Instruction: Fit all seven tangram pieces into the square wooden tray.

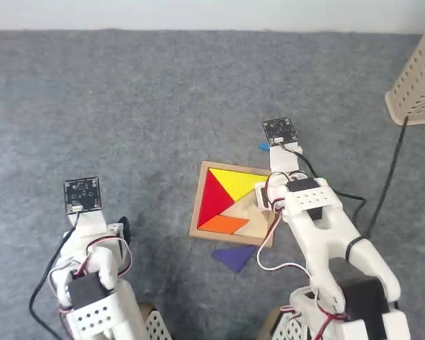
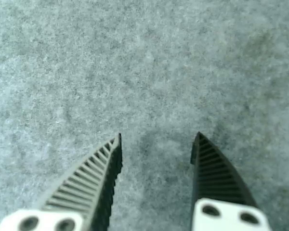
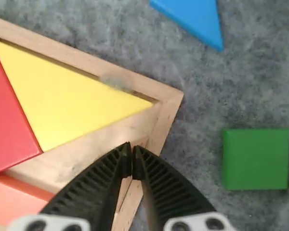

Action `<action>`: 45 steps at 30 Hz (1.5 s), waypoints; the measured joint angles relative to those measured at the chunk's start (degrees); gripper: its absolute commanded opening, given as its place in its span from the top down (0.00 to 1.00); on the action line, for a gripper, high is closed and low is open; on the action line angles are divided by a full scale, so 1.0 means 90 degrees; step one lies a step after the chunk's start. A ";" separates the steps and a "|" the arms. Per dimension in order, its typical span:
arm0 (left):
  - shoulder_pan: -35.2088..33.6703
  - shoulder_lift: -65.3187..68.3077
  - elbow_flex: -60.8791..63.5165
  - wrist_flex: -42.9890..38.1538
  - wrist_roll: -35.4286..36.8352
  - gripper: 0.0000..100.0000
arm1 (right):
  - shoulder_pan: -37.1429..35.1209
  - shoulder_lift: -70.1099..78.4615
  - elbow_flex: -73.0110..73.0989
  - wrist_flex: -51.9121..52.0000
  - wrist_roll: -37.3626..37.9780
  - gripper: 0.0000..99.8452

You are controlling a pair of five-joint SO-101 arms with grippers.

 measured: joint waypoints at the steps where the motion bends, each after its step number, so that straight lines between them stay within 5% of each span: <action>1: 0.0000 0.0000 0.0000 0.0000 0.0000 0.77 | 0.0000 0.0000 0.0000 0.0000 0.0000 0.99; 15: 0.0000 0.0000 0.0000 0.0000 0.0000 0.77 | -0.0889 0.0000 -0.0029 0.0039 0.0723 0.99; 20: 0.0000 0.0000 0.0000 0.0000 0.0000 0.77 | -0.0733 0.0010 -0.0107 0.0088 -0.0225 0.99; 30: 0.0000 0.0000 0.0000 0.0000 0.0000 0.77 | -0.0068 -0.0518 -0.0156 0.0137 -0.0664 0.93; 34: 0.0000 0.0000 0.0000 0.0000 0.0000 0.77 | -0.0488 -0.1514 -0.0254 0.1162 0.0840 0.82; 39: 0.0000 0.0000 0.0000 0.0000 0.0000 0.77 | -0.0899 -0.2032 -0.0430 0.2559 0.3067 0.84; 45: 0.0000 0.0000 0.0000 0.0000 0.0000 0.77 | -0.1446 -0.1621 -0.0440 0.2813 0.4357 0.84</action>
